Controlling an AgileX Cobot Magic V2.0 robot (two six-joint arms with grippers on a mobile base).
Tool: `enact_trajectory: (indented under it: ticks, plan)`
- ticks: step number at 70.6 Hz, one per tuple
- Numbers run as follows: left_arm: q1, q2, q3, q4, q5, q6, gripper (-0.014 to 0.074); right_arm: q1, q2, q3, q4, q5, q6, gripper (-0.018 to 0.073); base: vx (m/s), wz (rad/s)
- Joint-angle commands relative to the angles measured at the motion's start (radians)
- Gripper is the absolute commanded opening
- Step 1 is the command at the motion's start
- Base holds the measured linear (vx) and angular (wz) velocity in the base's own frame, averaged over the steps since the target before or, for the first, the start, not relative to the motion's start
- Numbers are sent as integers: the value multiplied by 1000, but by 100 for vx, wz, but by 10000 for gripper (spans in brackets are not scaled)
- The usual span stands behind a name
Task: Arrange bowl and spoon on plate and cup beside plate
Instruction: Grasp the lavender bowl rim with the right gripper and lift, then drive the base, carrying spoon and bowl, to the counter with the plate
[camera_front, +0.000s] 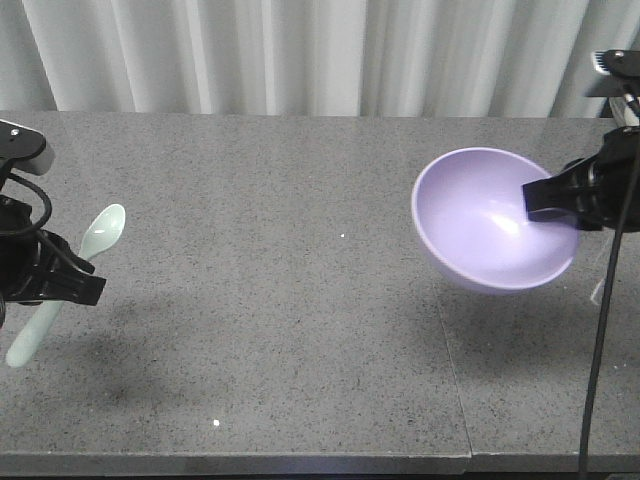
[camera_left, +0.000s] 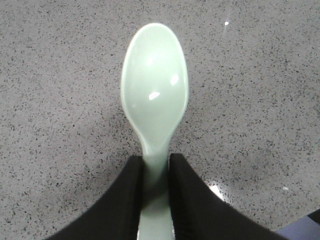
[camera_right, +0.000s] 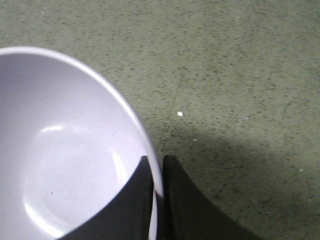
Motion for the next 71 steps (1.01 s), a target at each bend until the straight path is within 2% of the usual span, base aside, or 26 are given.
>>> enact_trajectory:
  ticks: [1, 11, 18, 71]
  plan:
    - [-4, -26, -22, -18, -50, -4, 80, 46, -74, 35, 24, -67, 19, -5, 0, 0]
    - [-4, -26, -22, -18, -50, -4, 80, 94, -154, 190, 23, -182, 22, -5, 0, 0]
    - [-4, -26, -22, -18, -50, -4, 80, 93, -182, 244, 22, -220, 21, -5, 0, 0]
    - [-4, -26, -22, -18, -50, -4, 80, 93, -185, 251, 22, -212, 21, -3, 0, 0]
